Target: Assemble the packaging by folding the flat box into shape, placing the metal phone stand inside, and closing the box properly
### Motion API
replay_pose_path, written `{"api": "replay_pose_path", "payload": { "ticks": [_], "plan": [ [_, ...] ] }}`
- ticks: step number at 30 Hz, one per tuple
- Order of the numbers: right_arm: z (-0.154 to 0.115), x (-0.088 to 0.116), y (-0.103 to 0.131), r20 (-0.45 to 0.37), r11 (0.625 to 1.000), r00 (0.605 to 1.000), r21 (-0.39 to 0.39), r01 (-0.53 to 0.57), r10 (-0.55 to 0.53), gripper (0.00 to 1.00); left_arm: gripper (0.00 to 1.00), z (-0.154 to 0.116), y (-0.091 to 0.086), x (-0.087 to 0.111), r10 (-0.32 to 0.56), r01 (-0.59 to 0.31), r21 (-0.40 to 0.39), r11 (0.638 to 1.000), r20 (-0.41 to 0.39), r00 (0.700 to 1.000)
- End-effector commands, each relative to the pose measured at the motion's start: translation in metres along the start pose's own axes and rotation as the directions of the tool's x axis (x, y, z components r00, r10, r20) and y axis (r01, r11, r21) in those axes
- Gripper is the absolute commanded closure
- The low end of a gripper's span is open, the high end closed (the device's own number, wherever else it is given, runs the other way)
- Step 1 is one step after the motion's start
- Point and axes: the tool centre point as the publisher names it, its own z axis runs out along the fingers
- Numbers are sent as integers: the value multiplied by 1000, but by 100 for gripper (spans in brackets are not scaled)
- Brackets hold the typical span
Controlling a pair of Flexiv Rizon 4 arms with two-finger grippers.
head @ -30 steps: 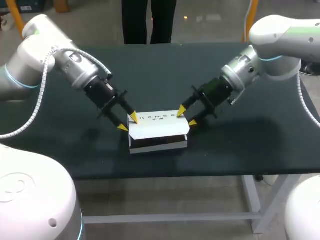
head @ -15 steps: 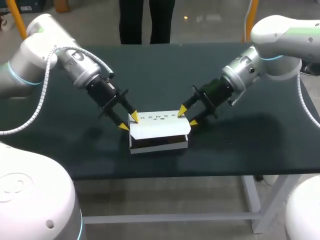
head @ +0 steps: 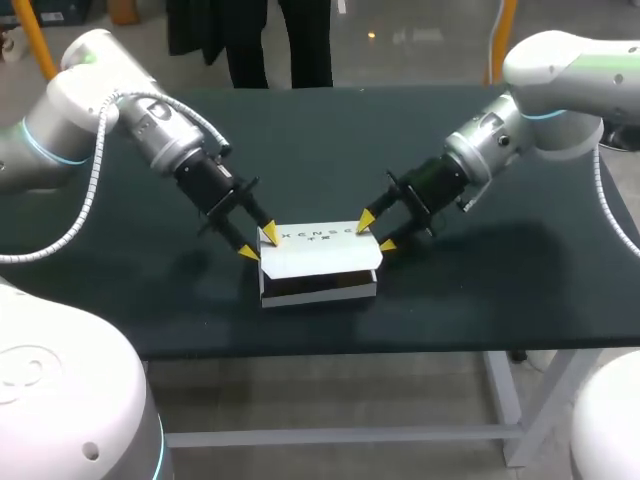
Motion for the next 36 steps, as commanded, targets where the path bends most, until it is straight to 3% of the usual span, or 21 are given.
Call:
{"api": "replay_pose_path", "payload": {
  "ticks": [1, 6, 16, 36],
  "plan": [
    [4, 5, 3, -2, 1000, 1000, 20, -4, 4, 51, 59, 4, -6, 5, 0, 0, -23, 1000, 4, 1000],
    [4, 6, 2, -7, 1000, 1000, 26, -10, 10, 51, 65, 3, -4, 5, 1, -1, -33, 999, 2, 1000],
    [4, 6, 2, -21, 998, 1000, 58, -19, 20, 51, 58, 2, -3, 5, 4, -4, -60, 998, -2, 1000],
    [-2, 10, 6, -31, 994, 999, 106, -40, 44, 51, 58, -2, -3, 9, -1, 1, -97, 995, -4, 1000]
  ]
}}
